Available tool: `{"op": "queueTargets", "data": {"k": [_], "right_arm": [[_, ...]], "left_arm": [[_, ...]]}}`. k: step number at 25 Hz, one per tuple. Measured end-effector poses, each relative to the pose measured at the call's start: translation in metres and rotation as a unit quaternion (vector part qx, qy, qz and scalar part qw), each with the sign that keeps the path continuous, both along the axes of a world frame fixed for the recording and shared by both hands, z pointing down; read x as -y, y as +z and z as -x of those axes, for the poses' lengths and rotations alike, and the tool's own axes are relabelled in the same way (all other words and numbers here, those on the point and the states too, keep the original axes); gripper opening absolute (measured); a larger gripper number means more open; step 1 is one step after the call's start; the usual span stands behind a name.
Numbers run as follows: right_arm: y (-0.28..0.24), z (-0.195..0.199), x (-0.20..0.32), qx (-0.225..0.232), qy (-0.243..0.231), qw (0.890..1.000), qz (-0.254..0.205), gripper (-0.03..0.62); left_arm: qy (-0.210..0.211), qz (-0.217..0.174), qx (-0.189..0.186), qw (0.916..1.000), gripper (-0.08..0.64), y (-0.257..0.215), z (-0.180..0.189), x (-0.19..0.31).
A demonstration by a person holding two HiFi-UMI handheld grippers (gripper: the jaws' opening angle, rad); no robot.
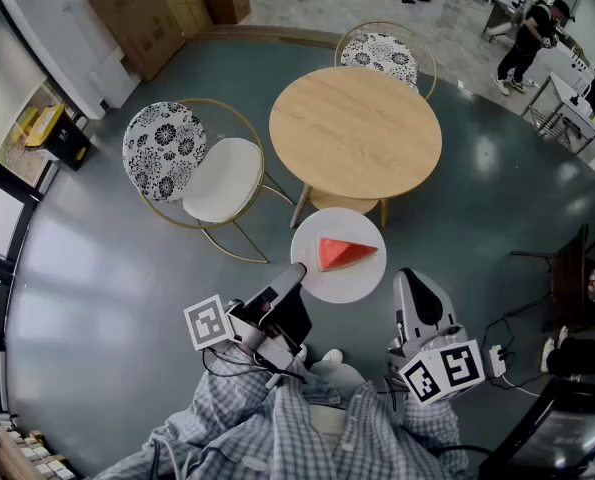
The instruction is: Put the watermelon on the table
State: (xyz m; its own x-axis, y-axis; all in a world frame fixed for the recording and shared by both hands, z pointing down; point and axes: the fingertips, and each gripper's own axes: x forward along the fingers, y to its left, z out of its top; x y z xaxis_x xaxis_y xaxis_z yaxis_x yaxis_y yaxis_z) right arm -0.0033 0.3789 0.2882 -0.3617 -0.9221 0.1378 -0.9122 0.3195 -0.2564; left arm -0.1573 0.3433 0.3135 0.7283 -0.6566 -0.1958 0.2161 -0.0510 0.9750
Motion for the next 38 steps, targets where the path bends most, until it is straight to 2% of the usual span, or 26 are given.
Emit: {"op": "queueTargets", "data": {"k": [9, 12, 14, 16, 18, 20, 22, 23, 28, 35, 38], "right_arm": [[0.0, 0.0, 0.0, -0.002, 0.0, 1.0, 0.002, 0.009], [0.004, 0.0, 0.0, 0.011, 0.004, 1.0, 0.023, 0.009], [0.01, -0.001, 0.001, 0.054, 0.01, 0.997, 0.049, 0.009], [0.018, -0.003, 0.003, 0.117, 0.017, 0.99, 0.077, 0.009], [0.025, -0.003, 0.004, 0.191, 0.021, 0.976, 0.105, 0.01], [0.028, -0.002, 0.005, 0.266, 0.017, 0.955, 0.127, 0.012], [0.031, 0.001, 0.004, 0.308, 0.004, 0.941, 0.142, 0.091], [0.033, 0.005, 0.004, 0.317, -0.004, 0.937, 0.146, 0.094], [0.042, 0.029, 0.003, 0.33, -0.027, 0.928, 0.17, 0.095], [0.04, 0.036, 0.006, 0.341, -0.025, 0.925, 0.166, 0.093], [0.043, 0.04, 0.007, 0.336, -0.018, 0.927, 0.167, 0.092]], "left_arm": [[-0.002, 0.001, -0.006, 1.0, 0.04, -0.001, 0.0, 0.0], [-0.001, 0.0, -0.008, 1.0, 0.04, -0.002, 0.0, 0.0], [-0.001, -0.001, -0.009, 1.0, 0.04, -0.001, 0.001, 0.0], [0.0, -0.001, -0.012, 0.9999, 0.04, 0.0, 0.001, 0.001], [-0.001, 0.0, -0.017, 0.9999, 0.04, 0.0, 0.001, 0.001], [-0.002, 0.001, -0.02, 0.9998, 0.04, 0.0, 0.001, 0.001], [-0.002, 0.001, -0.023, 0.9997, 0.04, 0.001, 0.002, 0.001], [-0.001, 0.001, -0.024, 0.9997, 0.04, 0.001, 0.002, 0.001], [0.002, 0.001, -0.027, 0.9996, 0.04, 0.004, 0.007, 0.0], [0.009, 0.007, -0.027, 0.9996, 0.04, 0.004, 0.011, 0.004], [0.015, 0.008, -0.026, 0.9995, 0.04, 0.005, 0.014, 0.007]]}}
